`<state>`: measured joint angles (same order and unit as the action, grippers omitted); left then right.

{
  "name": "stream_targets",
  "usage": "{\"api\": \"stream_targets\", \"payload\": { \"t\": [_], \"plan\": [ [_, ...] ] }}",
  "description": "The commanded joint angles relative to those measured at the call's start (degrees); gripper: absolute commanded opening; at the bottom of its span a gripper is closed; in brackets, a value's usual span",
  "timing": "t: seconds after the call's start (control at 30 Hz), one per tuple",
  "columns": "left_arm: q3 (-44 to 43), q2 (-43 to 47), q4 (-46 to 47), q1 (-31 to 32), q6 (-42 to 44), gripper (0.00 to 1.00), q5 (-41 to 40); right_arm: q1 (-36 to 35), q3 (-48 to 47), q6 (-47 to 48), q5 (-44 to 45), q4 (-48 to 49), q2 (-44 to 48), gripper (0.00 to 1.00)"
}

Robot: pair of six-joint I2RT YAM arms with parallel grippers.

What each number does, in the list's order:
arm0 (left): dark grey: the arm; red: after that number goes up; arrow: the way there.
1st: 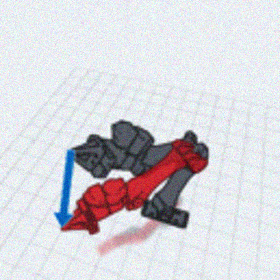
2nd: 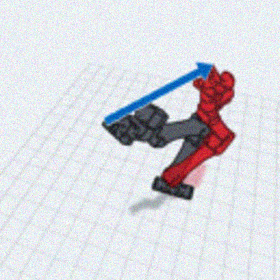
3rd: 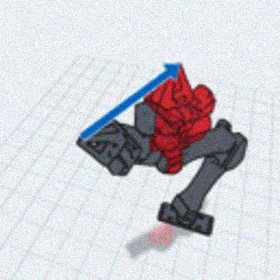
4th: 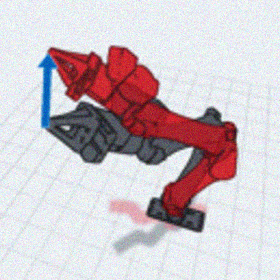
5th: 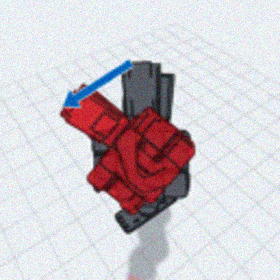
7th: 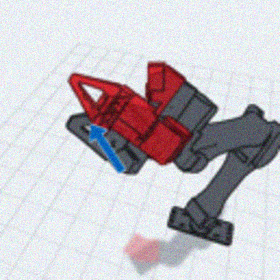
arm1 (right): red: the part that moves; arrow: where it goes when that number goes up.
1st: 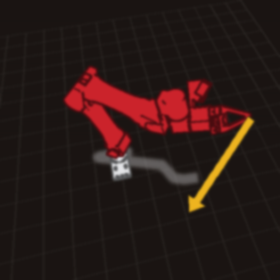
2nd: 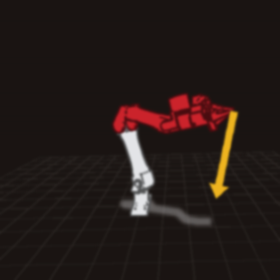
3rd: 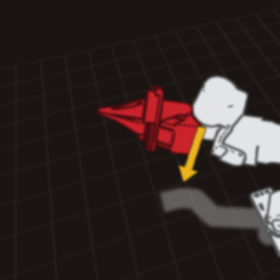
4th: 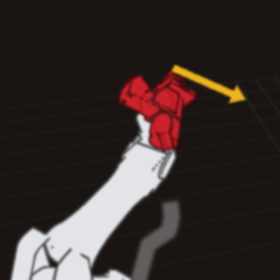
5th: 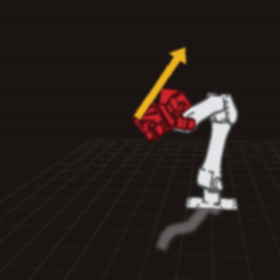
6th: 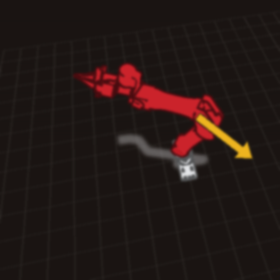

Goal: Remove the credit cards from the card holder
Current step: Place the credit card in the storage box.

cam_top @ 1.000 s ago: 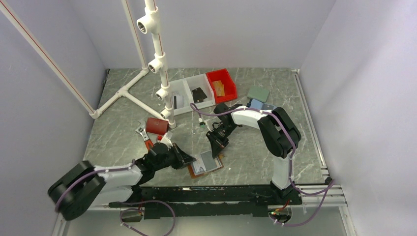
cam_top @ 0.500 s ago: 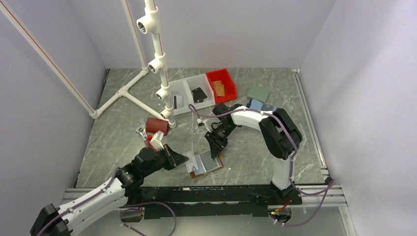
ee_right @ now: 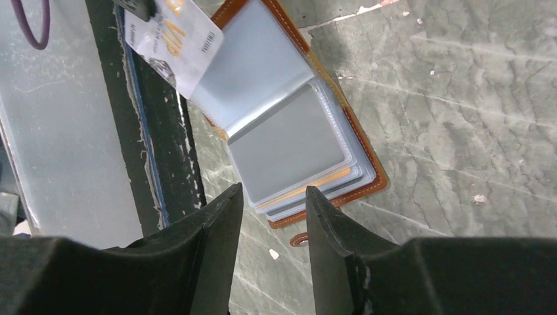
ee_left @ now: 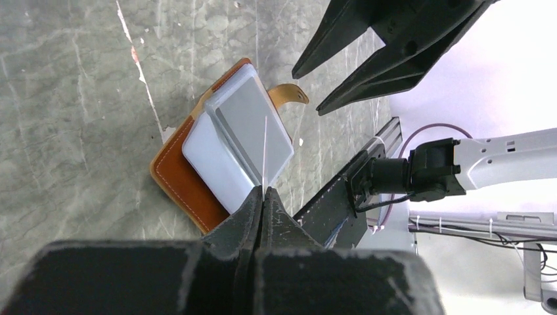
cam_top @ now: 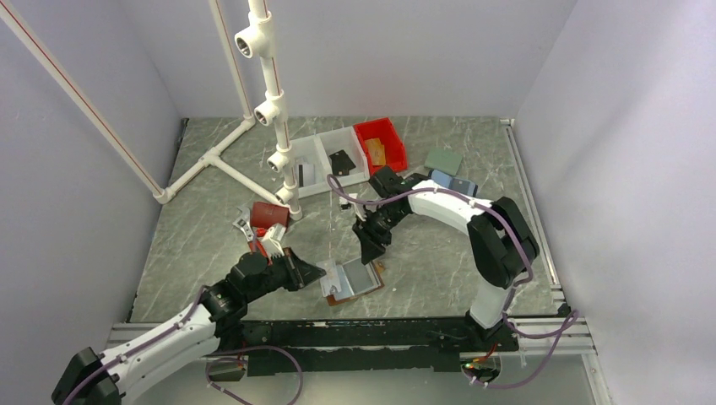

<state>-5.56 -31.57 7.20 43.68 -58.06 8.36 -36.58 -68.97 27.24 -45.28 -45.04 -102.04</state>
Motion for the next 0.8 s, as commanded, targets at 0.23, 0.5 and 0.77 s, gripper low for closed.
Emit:
{"api": "stream_targets", "payload": {
  "t": [0.23, 0.5, 0.77],
  "plan": [
    [-2.15, -3.82, 12.59, -0.10, 2.69, 0.00, 4.43, 2.45, -1.21, 5.90, -11.75, -4.07, 5.13, 0.47],
    [-2.93, -6.10, 17.83, -0.07, 2.69, 0.00, 5.15, 4.05, -1.47, 6.91, -17.93, -5.60, 5.53, 0.48],
    [-3.34, -10.52, 24.38, 0.34, 2.16, 0.00, 4.58, 4.20, -1.26, 6.59, -21.73, -5.71, 5.13, 0.49]
  ]
}}
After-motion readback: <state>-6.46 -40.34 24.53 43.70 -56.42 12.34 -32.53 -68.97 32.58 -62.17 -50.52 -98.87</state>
